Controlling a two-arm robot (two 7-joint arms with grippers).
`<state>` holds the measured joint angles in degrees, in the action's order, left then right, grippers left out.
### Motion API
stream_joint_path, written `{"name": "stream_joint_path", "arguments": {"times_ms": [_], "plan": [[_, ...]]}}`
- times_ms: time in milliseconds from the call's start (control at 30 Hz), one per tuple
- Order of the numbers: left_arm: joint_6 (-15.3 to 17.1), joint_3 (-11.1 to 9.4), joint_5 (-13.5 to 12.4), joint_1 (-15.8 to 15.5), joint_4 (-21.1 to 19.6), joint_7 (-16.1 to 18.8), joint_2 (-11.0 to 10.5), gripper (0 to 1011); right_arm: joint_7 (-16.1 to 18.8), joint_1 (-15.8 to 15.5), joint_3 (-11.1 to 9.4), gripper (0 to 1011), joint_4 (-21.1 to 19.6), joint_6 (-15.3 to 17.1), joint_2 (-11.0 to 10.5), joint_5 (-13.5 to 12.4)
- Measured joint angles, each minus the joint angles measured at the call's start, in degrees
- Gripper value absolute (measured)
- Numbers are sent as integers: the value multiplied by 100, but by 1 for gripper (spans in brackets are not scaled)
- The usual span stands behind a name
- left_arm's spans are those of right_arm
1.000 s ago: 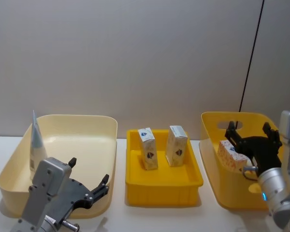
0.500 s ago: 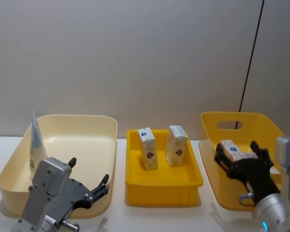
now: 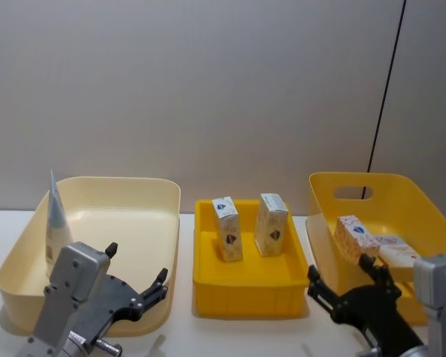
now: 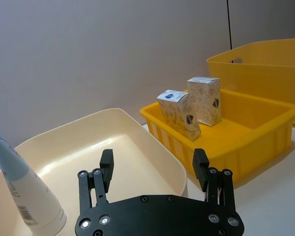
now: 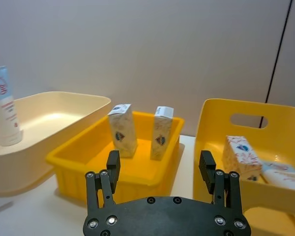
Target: Bimanual collaborative sorting of washing and personal care products
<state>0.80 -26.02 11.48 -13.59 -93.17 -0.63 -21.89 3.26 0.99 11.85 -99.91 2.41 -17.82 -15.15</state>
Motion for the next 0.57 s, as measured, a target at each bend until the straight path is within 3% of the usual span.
{"name": "stream_joint_path", "arguments": {"times_ms": [200, 567], "plan": [[0, 0, 0, 0, 0, 0, 0, 1003, 51, -158, 99, 1001, -114, -44, -130, -115], [0, 0, 0, 0, 0, 0, 0, 1003, 58, -183, 113, 1001, -132, -49, -152, -133]]}}
